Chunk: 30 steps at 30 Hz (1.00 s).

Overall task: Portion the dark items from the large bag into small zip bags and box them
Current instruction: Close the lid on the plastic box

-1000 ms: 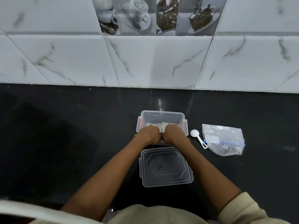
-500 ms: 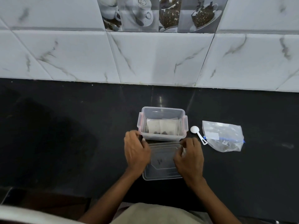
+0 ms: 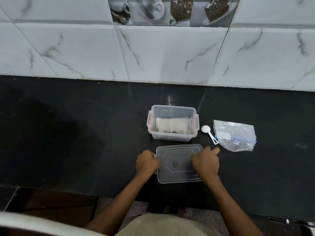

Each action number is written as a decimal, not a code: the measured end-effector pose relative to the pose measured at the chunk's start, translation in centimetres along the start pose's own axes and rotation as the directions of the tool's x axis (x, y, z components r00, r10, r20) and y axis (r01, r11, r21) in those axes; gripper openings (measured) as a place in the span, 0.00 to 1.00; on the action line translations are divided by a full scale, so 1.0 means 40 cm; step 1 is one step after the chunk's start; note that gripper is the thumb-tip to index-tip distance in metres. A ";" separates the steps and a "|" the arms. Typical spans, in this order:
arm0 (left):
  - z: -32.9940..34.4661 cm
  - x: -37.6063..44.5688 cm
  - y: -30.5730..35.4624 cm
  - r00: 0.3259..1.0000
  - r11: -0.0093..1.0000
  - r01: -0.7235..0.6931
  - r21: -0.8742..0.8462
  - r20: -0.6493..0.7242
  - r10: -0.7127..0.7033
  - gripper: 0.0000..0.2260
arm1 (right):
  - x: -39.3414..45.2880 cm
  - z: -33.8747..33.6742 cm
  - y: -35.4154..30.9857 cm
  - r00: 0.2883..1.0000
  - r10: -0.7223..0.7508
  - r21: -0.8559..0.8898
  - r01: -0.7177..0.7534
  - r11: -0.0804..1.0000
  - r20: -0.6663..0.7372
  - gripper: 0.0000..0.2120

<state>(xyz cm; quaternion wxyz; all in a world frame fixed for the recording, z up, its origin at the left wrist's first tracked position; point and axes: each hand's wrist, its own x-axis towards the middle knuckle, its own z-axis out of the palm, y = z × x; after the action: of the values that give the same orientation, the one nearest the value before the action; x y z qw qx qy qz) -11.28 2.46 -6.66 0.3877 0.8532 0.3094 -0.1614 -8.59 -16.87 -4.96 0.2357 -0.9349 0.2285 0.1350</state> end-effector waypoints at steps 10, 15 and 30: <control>-0.034 -0.069 -0.044 0.985 0.912 -0.170 -0.373 -0.084 0.149 0.05 | 0.008 -0.116 0.043 0.992 0.092 0.420 -0.121 0.899 0.087 0.07; -0.096 -0.096 -0.025 0.899 0.722 -0.411 -0.556 -0.114 0.424 0.03 | -0.007 -0.163 0.034 0.989 0.150 0.732 -0.105 0.673 0.004 0.12; -0.182 0.020 0.139 0.865 0.516 -0.490 -0.703 -0.321 0.385 0.08 | 0.028 -0.179 -0.085 0.931 -0.096 0.694 0.328 0.641 -0.352 0.16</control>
<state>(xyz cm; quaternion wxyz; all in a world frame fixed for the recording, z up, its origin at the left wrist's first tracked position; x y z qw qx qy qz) -6.78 5.50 0.73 0.7186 0.6651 0.1460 0.1413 -4.93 -18.19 2.04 0.5746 -0.7867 0.1821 -0.1336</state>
